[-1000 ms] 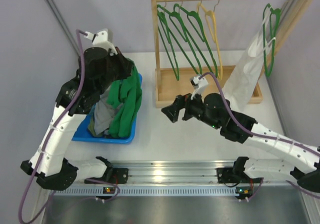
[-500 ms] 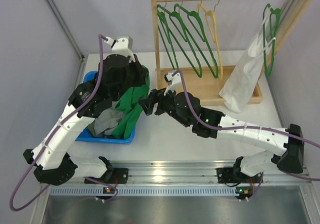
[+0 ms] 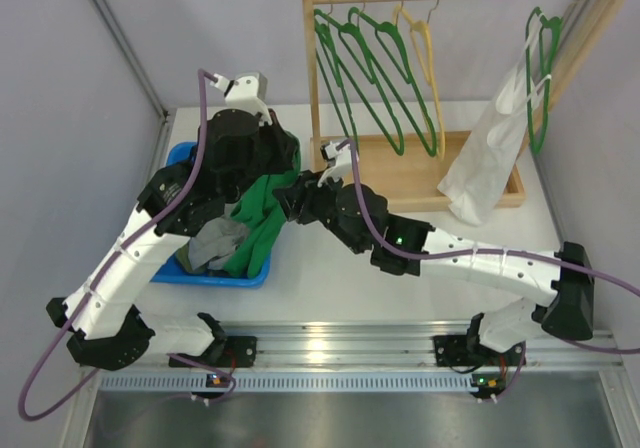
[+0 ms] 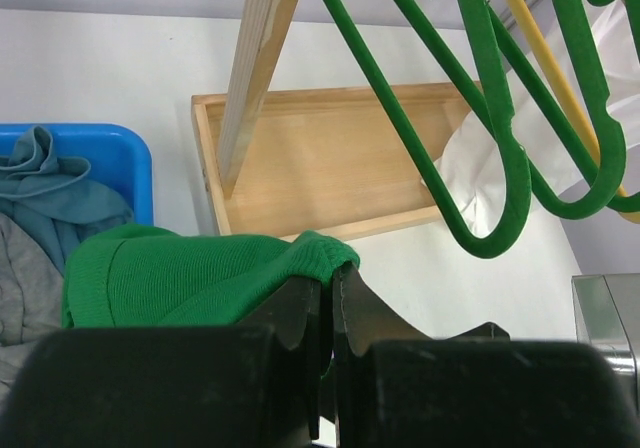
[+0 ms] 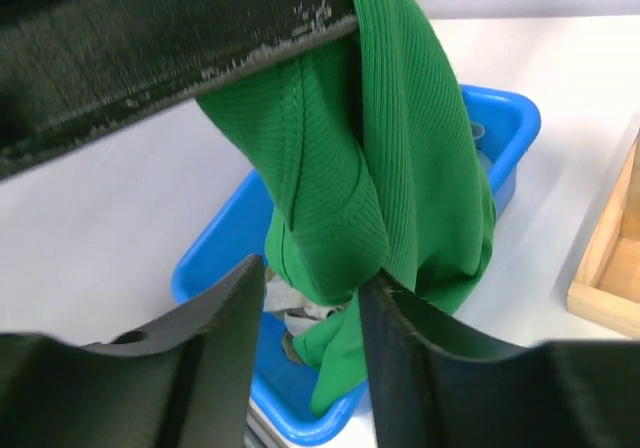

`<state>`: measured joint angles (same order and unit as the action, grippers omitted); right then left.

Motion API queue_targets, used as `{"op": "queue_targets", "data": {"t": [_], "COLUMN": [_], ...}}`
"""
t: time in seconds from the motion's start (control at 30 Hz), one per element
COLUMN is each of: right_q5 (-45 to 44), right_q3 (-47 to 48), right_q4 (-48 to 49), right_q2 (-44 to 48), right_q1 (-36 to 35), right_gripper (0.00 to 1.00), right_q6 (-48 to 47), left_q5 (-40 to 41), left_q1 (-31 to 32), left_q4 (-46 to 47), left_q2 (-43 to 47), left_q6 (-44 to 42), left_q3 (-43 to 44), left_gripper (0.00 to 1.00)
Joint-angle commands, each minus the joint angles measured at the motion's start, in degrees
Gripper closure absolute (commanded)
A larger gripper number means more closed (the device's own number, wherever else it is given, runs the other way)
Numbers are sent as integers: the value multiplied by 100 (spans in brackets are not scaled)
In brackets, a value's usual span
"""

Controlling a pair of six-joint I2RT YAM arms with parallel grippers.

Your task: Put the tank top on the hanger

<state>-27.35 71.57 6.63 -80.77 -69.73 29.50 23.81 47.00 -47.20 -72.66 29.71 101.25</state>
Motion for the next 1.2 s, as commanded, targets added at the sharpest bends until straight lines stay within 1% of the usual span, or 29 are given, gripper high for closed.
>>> {"op": "queue_targets", "data": {"t": [0.0, 0.03, 0.1, 0.13, 0.2, 0.23, 0.37, 0.5, 0.7, 0.8, 0.93, 1.03, 1.13, 1.17], "right_q5": [-314, -314, -358, -376, -393, -376, -262, -139, 220, 353, 520, 871, 1100, 1196], "right_q3": [366, 401, 410, 410, 402, 402, 516, 761, 1279, 1517, 1790, 1931, 1782, 1573], "right_q4": [470, 470, 409, 383, 304, 303, 233, 66, -364, -566, -970, -1304, -1638, -1717], "right_q2": [-70, -79, -27, 0, 140, 210, 553, 931, 1212, 1292, 1327, 1362, 1520, 1677], "right_q1": [-119, -119, -111, -111, -111, -111, -111, -111, -111, -111, -119, -119, -111, -119], "right_gripper": [61, 71, 81, 91, 99, 100, 100, 100, 100, 100, 100, 100, 100, 100], "right_q6": [-163, -181, -216, -225, -304, -339, -646, -945, -1279, -1359, -1420, -1377, -1070, -982], "left_q5": [-87, -79, -61, -44, -26, -52, -210, -193, -333, -360, -377, -377, -360, -325], "left_q1": [46, 54, 55, 55, 55, 63, 55, 55, 63, 55, 55, 55, 55, 55], "left_q4": [290, 290, 264, 212, 150, 80, -35, 0, 246, 369, 352, 325, 378, 396], "left_q2": [33, 33, 33, 33, -37, -81, -344, -494, -600, -591, -556, -416, -109, -21], "left_q6": [-9, -36, -80, -132, -220, -316, -545, -774, -994, -1029, -1020, -924, -731, -626], "left_q3": [123, 140, 236, 289, 560, 667, 1229, 1747, 2223, 2294, 2259, 1978, 1329, 901], "left_gripper": [100, 100, 100, 100, 100, 100, 100, 100, 100, 100, 100, 100, 100, 100]}}
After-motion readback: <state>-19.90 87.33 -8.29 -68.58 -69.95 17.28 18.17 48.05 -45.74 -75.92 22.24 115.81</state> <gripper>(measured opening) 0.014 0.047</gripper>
